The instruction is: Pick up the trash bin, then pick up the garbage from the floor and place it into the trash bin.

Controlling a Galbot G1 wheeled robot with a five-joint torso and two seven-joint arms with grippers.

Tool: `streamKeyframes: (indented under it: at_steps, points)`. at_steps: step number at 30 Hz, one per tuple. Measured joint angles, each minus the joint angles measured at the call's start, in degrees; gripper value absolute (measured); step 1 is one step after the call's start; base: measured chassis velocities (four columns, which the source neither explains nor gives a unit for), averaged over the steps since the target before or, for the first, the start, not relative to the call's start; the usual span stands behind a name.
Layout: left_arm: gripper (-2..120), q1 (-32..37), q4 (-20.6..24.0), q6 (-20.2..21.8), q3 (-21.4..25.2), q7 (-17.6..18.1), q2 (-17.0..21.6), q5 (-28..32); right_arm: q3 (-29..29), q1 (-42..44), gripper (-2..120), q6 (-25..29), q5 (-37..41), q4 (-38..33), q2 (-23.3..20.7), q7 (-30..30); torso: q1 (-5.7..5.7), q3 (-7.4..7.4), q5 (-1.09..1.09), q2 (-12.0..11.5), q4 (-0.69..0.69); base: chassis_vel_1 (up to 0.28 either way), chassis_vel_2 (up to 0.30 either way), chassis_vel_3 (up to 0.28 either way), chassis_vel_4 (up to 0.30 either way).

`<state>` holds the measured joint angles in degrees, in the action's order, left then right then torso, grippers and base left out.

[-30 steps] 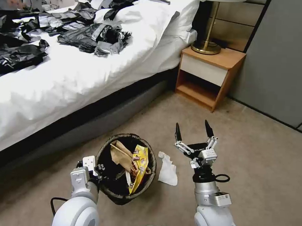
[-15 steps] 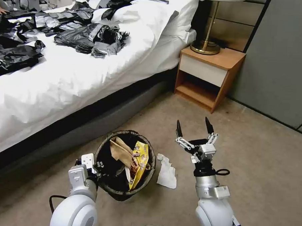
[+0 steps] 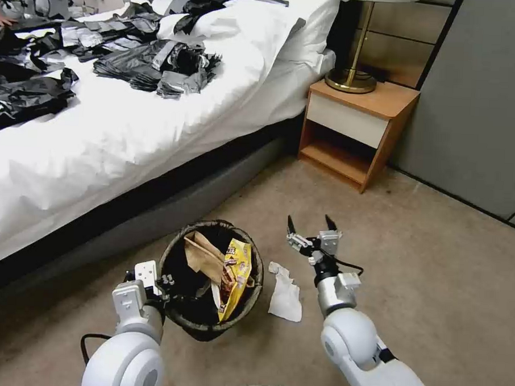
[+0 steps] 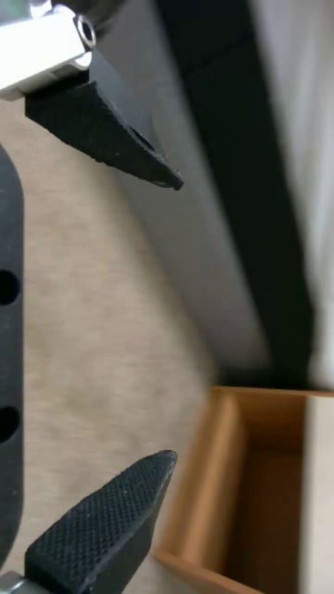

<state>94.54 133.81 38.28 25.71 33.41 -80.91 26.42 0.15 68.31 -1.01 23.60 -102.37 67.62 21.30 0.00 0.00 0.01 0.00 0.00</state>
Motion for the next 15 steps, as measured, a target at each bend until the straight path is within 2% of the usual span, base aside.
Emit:
streamKeyframes:
  at_steps: [3,6,15]
  points:
    - [0,-0.16,-0.01,0.01,-0.09,0.03,-0.17,0.0,-2.9,-2.52,100,-5.5,3.5,3.07,-1.63,0.43,0.0,0.0,0.0,0.0,0.0,0.0,0.0,0.0,0.0]
    - [0,-0.21,-0.14,0.01,-0.16,0.03,-0.19,0.0,-5.04,-4.04,100,-8.38,4.89,6.47,-2.13,0.48,0.0,0.0,-0.02,0.0,0.0,0.0,0.0,0.0,0.0]
    - [0,-0.06,-0.24,0.0,-0.1,0.11,-0.09,-0.01,-8.88,-6.53,100,-10.33,4.5,18.27,0.92,-1.93,0.0,0.0,0.0,0.0,0.0,0.0,0.0,0.0,0.0]
